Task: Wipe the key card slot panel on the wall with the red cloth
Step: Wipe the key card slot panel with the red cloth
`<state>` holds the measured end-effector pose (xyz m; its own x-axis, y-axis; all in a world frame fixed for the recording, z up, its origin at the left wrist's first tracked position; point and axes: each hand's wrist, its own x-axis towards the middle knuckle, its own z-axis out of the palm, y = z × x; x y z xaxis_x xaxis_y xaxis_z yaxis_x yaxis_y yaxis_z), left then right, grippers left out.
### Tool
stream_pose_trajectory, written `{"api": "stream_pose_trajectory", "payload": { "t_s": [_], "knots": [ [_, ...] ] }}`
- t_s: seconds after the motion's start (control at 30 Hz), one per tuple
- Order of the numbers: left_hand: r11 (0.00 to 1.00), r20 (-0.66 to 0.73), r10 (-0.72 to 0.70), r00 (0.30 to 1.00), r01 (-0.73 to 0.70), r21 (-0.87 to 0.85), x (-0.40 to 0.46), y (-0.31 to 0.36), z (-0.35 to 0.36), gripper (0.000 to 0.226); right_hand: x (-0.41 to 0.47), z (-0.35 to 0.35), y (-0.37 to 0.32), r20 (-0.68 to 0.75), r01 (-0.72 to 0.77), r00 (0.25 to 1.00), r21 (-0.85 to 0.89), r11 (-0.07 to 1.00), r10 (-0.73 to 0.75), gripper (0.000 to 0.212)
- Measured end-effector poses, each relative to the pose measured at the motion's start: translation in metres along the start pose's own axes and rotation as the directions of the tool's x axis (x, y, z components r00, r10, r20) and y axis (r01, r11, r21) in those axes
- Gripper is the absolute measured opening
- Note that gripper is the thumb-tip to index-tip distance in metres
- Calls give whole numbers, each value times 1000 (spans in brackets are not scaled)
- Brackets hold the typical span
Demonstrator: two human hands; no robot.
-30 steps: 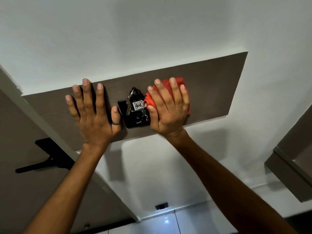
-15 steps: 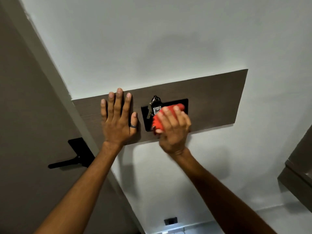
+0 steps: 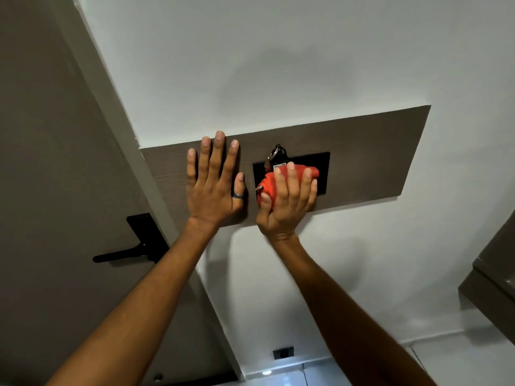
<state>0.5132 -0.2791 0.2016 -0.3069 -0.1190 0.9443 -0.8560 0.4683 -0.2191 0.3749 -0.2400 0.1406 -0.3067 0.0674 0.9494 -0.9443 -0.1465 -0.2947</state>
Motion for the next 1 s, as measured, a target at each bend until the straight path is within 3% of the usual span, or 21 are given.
{"api": "stream_pose_trajectory", "payload": {
  "t_s": [0.03,0.13,0.17,0.27,0.3,0.37,0.4,0.5,0.53,0.63,0.67,0.77,0.8,0.9,0.93,1.0],
  "knots": [
    [1000,1,0,1000,0,-3,1,2,0,61,-2,2,-5,-3,-13,1000,-23,1000,13,47],
    [1000,1,4,1000,-4,-19,-2,1,2,61,-4,2,20,62,303,951,-11,953,-302,47],
    [1000,-1,6,1000,-6,-6,-3,0,2,61,-3,1,24,54,289,956,14,957,-290,48],
    [1000,-9,0,1000,0,-13,0,0,1,62,-7,1,-9,23,-1,1000,-12,1000,1,46],
    [1000,-6,1,1000,-1,-25,-2,1,1,62,-12,1,-12,29,40,999,-23,999,-40,46],
    [1000,0,5,1000,-5,-22,-4,1,2,62,-8,0,12,72,309,949,-7,951,-308,46],
    [1000,-6,8,1000,-8,-15,-4,1,2,62,-4,0,25,68,325,943,23,946,-325,48],
    [1000,-7,-1,1000,1,-7,-2,-1,3,63,0,-2,11,11,-21,1000,30,999,21,49],
    [1000,-7,5,1000,-5,-3,-2,-1,2,63,-3,-2,4,7,-33,999,5,999,33,47],
    [1000,-2,22,1000,-22,-1,-3,1,3,63,-1,-4,27,65,312,948,2,950,-312,45],
    [1000,-8,26,1000,-26,10,-2,0,4,63,1,-4,30,59,291,955,20,956,-292,46],
    [1000,-9,4,1000,-4,0,-3,1,3,62,-4,-2,7,38,29,999,-3,1000,-29,46],
    [1000,-5,0,1000,-1,-5,-3,2,2,62,-9,-3,6,49,64,997,-5,998,-63,45],
    [1000,-2,7,1000,-7,-18,-6,3,3,63,-7,-12,47,98,356,929,37,934,-358,48],
    [1000,0,5,1000,-5,-19,-8,3,3,63,-3,-17,59,102,310,944,51,949,-314,49],
    [1000,-4,1,1000,-1,-10,-5,3,4,64,11,-17,56,81,4,997,35,999,-7,50]
  ]
}}
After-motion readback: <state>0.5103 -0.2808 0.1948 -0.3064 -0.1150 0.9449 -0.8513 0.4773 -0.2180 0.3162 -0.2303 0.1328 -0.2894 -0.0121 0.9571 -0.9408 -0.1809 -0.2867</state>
